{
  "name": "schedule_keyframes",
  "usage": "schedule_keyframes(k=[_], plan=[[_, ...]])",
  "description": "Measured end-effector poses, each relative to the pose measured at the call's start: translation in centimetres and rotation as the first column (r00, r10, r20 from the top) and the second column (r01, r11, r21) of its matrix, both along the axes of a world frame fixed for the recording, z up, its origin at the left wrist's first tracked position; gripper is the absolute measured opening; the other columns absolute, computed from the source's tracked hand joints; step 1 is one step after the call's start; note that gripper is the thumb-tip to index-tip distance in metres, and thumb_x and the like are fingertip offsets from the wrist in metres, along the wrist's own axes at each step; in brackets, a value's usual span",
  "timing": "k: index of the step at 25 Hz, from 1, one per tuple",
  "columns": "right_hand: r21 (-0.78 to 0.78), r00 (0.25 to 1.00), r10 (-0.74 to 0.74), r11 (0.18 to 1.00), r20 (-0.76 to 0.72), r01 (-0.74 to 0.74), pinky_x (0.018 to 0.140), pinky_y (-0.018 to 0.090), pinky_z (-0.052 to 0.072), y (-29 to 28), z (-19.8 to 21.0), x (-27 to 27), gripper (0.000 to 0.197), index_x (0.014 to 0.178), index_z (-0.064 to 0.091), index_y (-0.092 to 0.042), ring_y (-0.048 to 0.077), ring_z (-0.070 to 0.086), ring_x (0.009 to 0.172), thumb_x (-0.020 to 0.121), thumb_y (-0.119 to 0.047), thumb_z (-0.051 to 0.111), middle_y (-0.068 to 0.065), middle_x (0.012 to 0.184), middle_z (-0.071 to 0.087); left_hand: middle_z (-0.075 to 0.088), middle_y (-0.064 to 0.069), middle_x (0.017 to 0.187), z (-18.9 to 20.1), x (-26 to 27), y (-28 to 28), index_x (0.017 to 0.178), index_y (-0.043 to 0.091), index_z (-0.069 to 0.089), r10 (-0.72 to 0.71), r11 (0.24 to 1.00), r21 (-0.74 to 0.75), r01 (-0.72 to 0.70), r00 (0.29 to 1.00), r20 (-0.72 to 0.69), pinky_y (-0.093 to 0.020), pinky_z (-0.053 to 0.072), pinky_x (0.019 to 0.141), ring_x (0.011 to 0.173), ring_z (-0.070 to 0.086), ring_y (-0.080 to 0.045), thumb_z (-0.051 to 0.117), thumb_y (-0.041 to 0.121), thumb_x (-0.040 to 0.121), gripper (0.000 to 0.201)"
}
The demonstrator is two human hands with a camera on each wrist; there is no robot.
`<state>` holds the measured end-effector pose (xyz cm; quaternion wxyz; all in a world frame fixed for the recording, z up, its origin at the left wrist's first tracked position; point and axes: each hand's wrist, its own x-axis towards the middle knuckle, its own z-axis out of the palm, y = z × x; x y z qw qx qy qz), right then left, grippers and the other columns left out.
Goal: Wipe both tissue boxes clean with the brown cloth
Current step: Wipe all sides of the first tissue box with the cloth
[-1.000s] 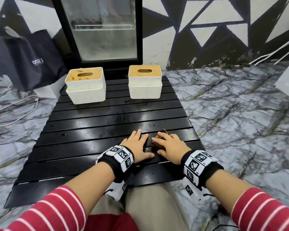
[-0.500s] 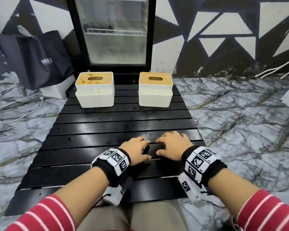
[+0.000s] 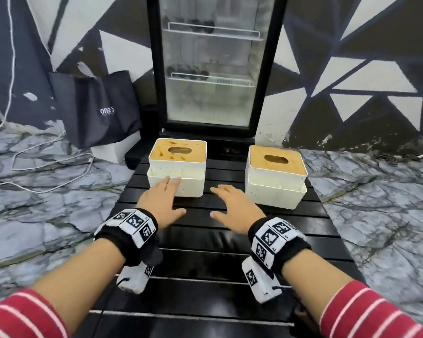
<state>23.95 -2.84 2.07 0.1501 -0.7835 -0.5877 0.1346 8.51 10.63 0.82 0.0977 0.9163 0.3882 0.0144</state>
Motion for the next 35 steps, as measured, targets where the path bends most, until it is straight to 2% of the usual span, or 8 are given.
schedule_keyframes(k=[4,9,11,14,16,21,25,35], plan=[[0.099,0.999,0.029,0.995,0.037,-0.032,0.110,0.041,0.028,6.9,0.8,1.2,0.071,0.143,0.020,-0.022,0.023,0.021,0.137,0.085,-0.032,0.059,0.000,0.153,0.015,-0.006,-0.006,0.158,0.7,0.2,5.7,0.149,0.021,-0.003,0.096,0.991,0.093,-0.096,0.995,0.001,-0.046,0.007,0.116,0.146,0.003,-0.023,0.058,0.049,0.085,0.093],[0.126,0.990,0.055,0.989,0.127,-0.072,0.113,0.036,0.021,12.9,0.8,2.5,0.078,0.145,0.014,-0.021,0.019,0.012,0.141,0.084,-0.035,0.061,0.001,0.155,0.006,-0.010,0.000,0.158,0.5,0.8,10.3,0.149,0.027,-0.002,0.037,0.985,0.166,-0.040,0.999,0.026,-0.046,0.002,0.116,0.146,-0.002,-0.021,0.063,0.047,0.082,0.095],[0.124,0.987,0.071,0.988,0.145,-0.089,0.113,0.035,0.021,14.4,0.3,2.9,0.077,0.144,0.016,-0.019,0.020,0.015,0.140,0.083,-0.033,0.061,0.002,0.154,0.009,-0.008,0.002,0.158,0.0,1.1,11.4,0.149,0.028,0.001,0.019,0.978,0.207,-0.027,0.999,0.044,-0.047,0.000,0.116,0.146,-0.005,-0.019,0.063,0.045,0.082,0.093],[0.174,0.983,0.070,0.980,0.171,-0.100,0.111,0.033,0.027,15.2,-0.8,3.3,0.072,0.142,0.024,-0.018,0.019,0.024,0.137,0.082,-0.026,0.063,0.001,0.151,0.019,0.003,0.003,0.159,-0.8,1.3,12.4,0.149,0.026,0.011,-0.010,0.974,0.225,-0.022,0.990,0.140,-0.049,0.009,0.118,0.146,0.001,-0.017,0.065,0.032,0.084,0.085],[0.183,0.986,0.071,0.978,0.150,-0.099,0.110,0.035,0.029,15.4,-1.5,3.3,0.071,0.142,0.025,-0.020,0.016,0.021,0.138,0.082,-0.021,0.063,-0.001,0.150,0.020,0.010,0.001,0.158,-1.6,1.2,12.9,0.148,0.024,0.018,-0.013,0.976,0.215,-0.031,0.979,0.203,-0.047,0.016,0.117,0.146,0.007,-0.019,0.068,0.024,0.083,0.082],[0.134,0.987,0.070,0.987,0.142,-0.089,0.110,0.037,0.030,14.5,-2.2,3.0,0.072,0.142,0.024,-0.022,0.015,0.018,0.139,0.081,-0.016,0.063,-0.003,0.152,0.018,0.020,-0.001,0.156,-3.1,1.0,12.4,0.146,0.021,0.028,-0.021,0.976,0.216,-0.035,0.968,0.249,-0.048,0.021,0.115,0.144,0.015,-0.022,0.074,0.019,0.077,0.083],[0.131,0.991,0.069,0.988,0.117,-0.084,0.109,0.038,0.032,12.1,-2.4,2.4,0.073,0.141,0.025,-0.024,0.014,0.019,0.139,0.080,-0.012,0.062,-0.005,0.151,0.017,0.027,-0.007,0.153,-3.6,0.1,10.2,0.143,0.016,0.034,-0.072,0.972,0.234,-0.002,0.949,0.306,-0.039,0.018,0.116,0.142,0.021,-0.027,0.077,0.015,0.073,0.082],[0.145,0.992,0.055,0.987,0.116,-0.072,0.107,0.028,0.032,-0.6,-1.6,-1.7,0.069,0.141,0.026,-0.023,0.013,0.016,0.139,0.082,-0.011,0.060,-0.005,0.150,0.019,0.049,-0.016,0.138,-4.1,-3.7,-0.9,0.130,0.009,0.052,-0.198,0.939,0.333,0.090,0.930,0.309,-0.042,0.030,0.106,0.126,0.046,-0.036,0.089,0.015,0.053,0.086]])
